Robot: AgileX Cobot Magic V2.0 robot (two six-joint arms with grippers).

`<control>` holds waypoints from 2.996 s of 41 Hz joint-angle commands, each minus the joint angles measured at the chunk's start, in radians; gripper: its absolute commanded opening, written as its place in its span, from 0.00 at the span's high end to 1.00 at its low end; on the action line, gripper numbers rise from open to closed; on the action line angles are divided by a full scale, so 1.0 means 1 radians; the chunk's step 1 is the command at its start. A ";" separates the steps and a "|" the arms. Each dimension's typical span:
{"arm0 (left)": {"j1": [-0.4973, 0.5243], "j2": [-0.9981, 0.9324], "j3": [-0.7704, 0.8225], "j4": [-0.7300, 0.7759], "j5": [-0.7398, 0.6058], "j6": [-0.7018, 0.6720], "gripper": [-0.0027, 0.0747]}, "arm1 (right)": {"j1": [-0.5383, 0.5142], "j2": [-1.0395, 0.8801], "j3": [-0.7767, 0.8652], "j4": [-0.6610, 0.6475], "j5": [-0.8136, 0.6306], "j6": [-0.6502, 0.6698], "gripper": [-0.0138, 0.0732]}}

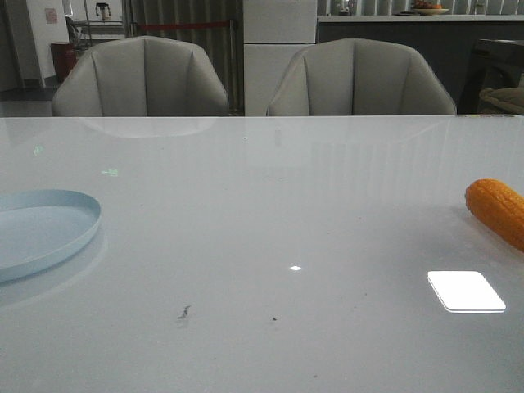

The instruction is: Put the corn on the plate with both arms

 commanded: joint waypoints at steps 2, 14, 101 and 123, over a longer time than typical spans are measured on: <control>-0.010 0.001 -0.037 -0.008 -0.064 -0.006 0.77 | 0.000 0.000 -0.038 0.001 -0.062 -0.008 0.78; -0.010 0.043 -0.037 -0.028 -0.043 -0.006 0.55 | 0.000 0.016 -0.038 0.001 -0.059 -0.008 0.77; 0.193 1.018 -0.619 -0.118 0.790 -0.006 0.63 | 0.000 0.016 -0.038 0.080 0.039 -0.007 0.16; 0.186 0.945 -0.659 -0.373 0.820 0.200 0.84 | 0.000 0.016 -0.038 0.080 0.050 -0.007 0.16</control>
